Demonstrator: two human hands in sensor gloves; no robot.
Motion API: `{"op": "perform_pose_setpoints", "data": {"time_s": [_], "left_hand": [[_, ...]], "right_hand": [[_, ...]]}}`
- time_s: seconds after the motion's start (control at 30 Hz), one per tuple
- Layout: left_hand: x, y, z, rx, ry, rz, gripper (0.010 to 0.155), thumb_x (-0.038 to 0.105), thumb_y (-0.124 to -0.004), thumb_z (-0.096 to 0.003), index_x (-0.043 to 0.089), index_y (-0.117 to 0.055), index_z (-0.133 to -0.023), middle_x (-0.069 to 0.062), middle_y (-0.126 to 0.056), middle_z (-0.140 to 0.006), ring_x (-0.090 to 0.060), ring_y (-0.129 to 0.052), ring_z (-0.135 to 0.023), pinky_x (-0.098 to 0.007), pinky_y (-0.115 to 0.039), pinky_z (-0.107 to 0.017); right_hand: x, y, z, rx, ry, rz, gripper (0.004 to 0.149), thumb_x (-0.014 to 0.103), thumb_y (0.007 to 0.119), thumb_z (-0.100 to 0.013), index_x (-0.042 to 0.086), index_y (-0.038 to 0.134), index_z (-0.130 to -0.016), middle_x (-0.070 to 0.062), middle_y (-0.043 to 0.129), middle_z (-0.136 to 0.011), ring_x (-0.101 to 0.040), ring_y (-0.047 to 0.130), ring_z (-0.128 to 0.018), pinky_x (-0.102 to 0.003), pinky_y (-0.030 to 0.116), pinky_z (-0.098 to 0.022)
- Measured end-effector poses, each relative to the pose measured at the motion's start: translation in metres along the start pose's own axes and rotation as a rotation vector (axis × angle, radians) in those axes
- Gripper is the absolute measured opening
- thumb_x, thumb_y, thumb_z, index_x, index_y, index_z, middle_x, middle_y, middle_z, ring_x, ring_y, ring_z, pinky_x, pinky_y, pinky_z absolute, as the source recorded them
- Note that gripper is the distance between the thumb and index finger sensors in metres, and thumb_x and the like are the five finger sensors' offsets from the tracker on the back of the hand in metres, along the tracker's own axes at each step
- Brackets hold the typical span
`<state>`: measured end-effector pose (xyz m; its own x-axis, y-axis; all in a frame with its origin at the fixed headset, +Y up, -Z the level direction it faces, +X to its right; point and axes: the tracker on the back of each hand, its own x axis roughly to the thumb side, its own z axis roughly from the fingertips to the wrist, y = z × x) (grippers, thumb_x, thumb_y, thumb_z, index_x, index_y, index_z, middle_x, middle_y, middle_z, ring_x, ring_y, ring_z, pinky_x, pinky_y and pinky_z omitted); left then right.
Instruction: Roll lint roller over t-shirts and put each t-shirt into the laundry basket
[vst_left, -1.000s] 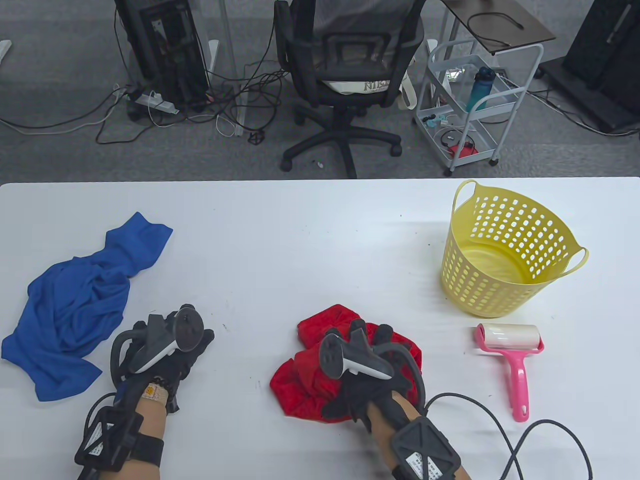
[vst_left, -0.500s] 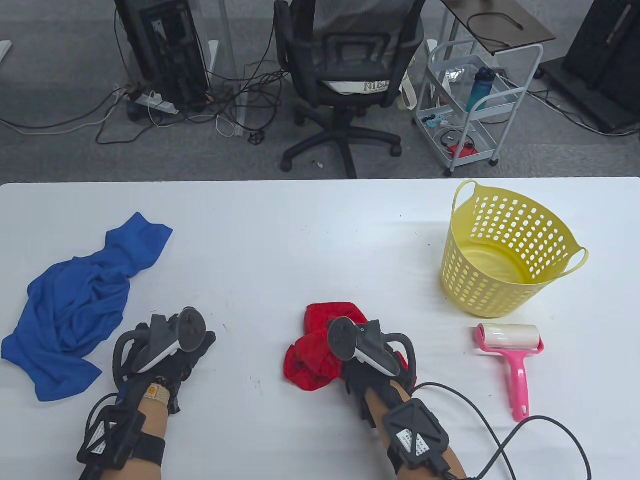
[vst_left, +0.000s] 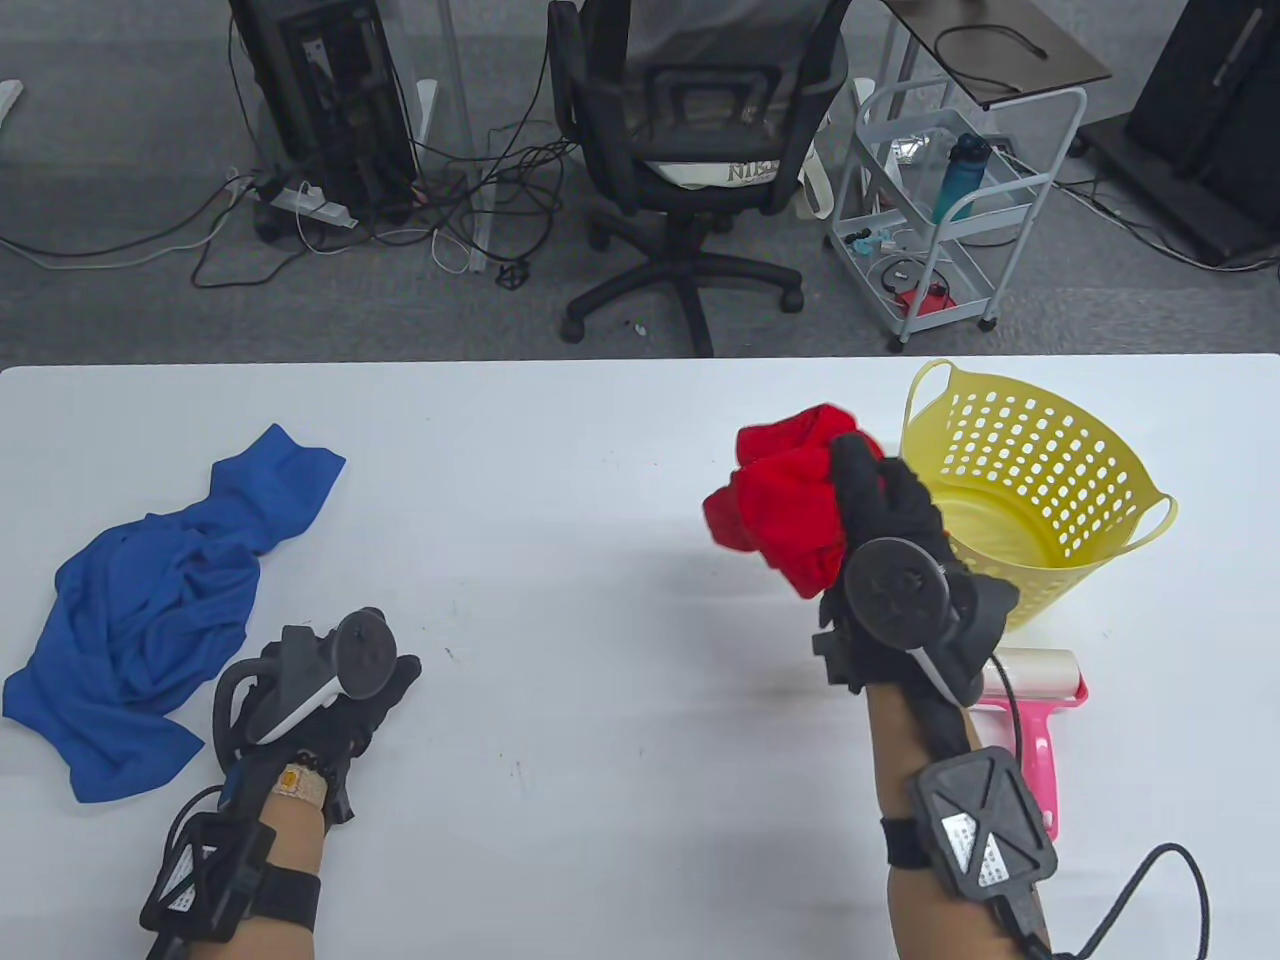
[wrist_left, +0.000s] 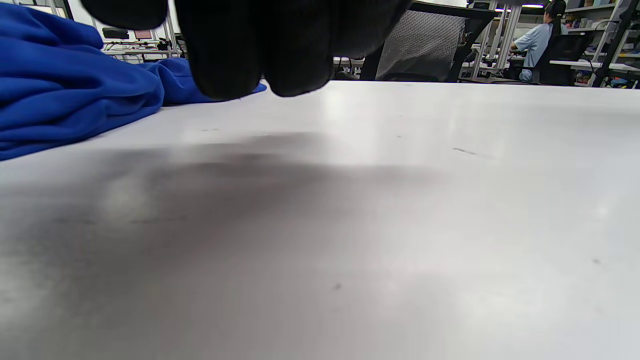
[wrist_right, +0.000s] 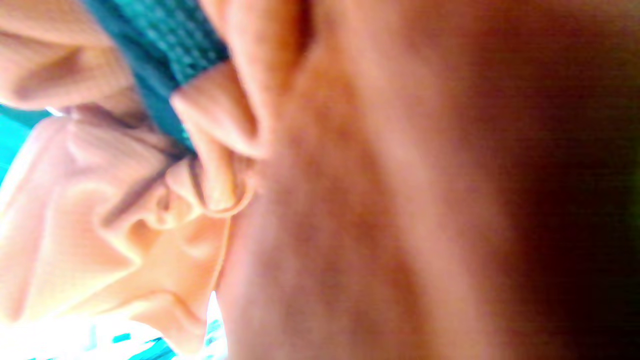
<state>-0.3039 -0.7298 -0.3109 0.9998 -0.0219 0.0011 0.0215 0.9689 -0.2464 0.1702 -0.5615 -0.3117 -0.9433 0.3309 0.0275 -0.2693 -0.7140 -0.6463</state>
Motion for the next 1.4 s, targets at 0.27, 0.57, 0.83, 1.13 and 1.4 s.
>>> {"op": "perform_pose_setpoints", "data": {"time_s": [0.27, 0.57, 0.83, 1.13, 1.4], "left_hand": [[-0.009, 0.006, -0.004, 0.013, 0.027, 0.027, 0.079, 0.062, -0.054, -0.0436, 0.018, -0.053, -0.109, -0.012, -0.077, -0.11, -0.043, -0.078, -0.099, -0.072, -0.054, -0.069], [-0.021, 0.007, -0.004, 0.01, 0.077, -0.023, 0.079, 0.062, -0.054, -0.0437, 0.018, -0.053, -0.109, -0.012, -0.077, -0.11, -0.043, -0.077, -0.1, -0.072, -0.054, -0.07], [-0.021, 0.007, -0.004, 0.008, 0.067, 0.005, 0.079, 0.062, -0.054, -0.0438, 0.018, -0.053, -0.109, -0.012, -0.077, -0.11, -0.043, -0.077, -0.099, -0.072, -0.054, -0.069], [0.001, 0.008, 0.0, 0.021, -0.004, -0.021, 0.079, 0.062, -0.054, -0.0437, 0.018, -0.053, -0.109, -0.012, -0.077, -0.11, -0.043, -0.078, -0.099, -0.072, -0.054, -0.069], [0.025, 0.004, 0.0, 0.029, -0.092, -0.012, 0.079, 0.062, -0.054, -0.0438, 0.018, -0.052, -0.109, -0.012, -0.076, -0.111, -0.043, -0.077, -0.1, -0.072, -0.054, -0.069]], "right_hand": [[-0.043, 0.0, -0.054, -0.104, 0.196, 0.227, 0.081, 0.033, 0.092, -0.036, 0.031, 0.039, -0.097, -0.022, 0.055, -0.089, -0.042, 0.084, -0.064, -0.049, 0.085, -0.039], [-0.095, 0.05, -0.064, 0.385, 0.572, 0.326, 0.099, 0.057, 0.078, -0.036, 0.016, 0.017, -0.103, -0.029, 0.02, -0.101, -0.06, 0.048, -0.091, -0.069, 0.056, -0.064], [-0.079, 0.024, -0.052, 0.126, 0.407, 0.306, 0.077, 0.052, 0.073, -0.039, 0.018, 0.043, -0.101, -0.025, 0.041, -0.102, -0.056, 0.055, -0.091, -0.071, 0.056, -0.063], [-0.043, 0.016, -0.002, 0.123, 0.213, 0.213, 0.076, 0.052, 0.072, -0.039, 0.017, 0.046, -0.101, -0.024, 0.043, -0.102, -0.056, 0.055, -0.091, -0.071, 0.055, -0.063], [-0.002, 0.036, 0.076, 0.2, -0.043, 0.188, 0.084, 0.059, 0.066, -0.037, 0.016, 0.036, -0.102, -0.026, 0.034, -0.103, -0.059, 0.043, -0.093, -0.075, 0.047, -0.064]]}}
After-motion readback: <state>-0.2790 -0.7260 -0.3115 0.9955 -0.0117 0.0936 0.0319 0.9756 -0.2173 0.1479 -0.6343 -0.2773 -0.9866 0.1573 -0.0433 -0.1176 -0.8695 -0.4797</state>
